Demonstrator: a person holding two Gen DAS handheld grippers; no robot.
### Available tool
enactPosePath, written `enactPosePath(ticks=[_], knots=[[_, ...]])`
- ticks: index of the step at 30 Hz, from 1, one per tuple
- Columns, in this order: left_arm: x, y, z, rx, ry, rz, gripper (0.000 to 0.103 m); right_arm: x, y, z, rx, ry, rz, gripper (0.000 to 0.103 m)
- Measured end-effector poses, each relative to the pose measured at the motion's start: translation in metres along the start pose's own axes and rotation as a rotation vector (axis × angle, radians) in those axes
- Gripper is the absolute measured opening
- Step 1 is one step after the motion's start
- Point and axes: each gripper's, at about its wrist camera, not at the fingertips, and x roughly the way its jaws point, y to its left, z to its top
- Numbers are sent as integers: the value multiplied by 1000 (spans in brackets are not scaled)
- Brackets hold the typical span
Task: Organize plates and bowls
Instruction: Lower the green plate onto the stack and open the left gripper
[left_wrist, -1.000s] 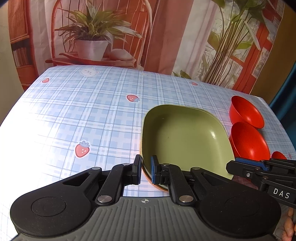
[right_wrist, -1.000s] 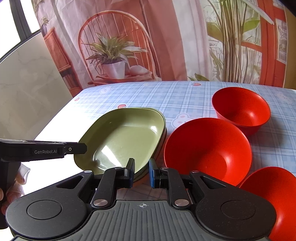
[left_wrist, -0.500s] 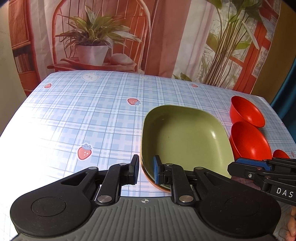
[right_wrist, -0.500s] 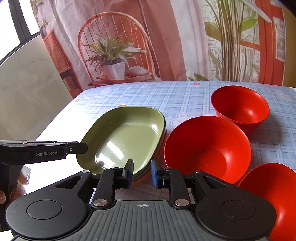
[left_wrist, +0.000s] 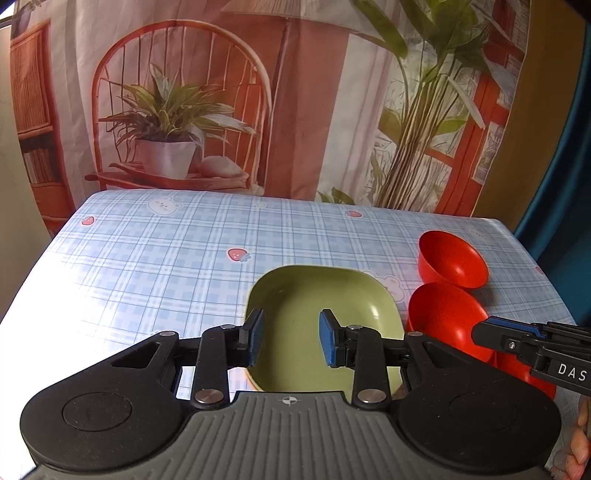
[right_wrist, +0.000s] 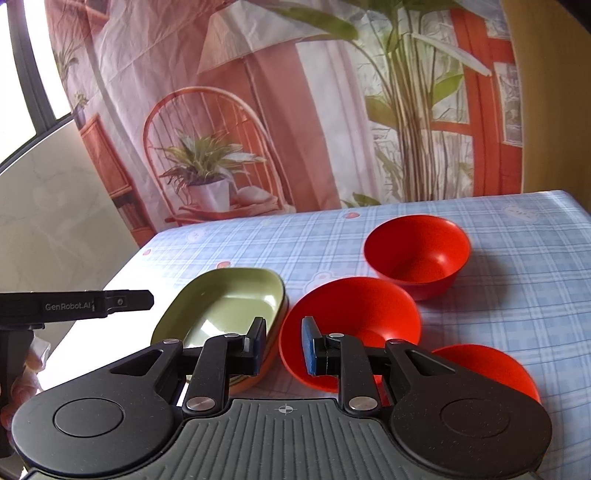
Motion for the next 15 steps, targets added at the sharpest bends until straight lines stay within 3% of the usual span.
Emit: enactPosePath(ticks=[7,15], knots=[[5,-26,4,56,13,-53,34,-14,-36,8,29,-61,-73,21],[21,-55,30,81,12,-89,34,-14,-77,24,39,-110,-134,21]])
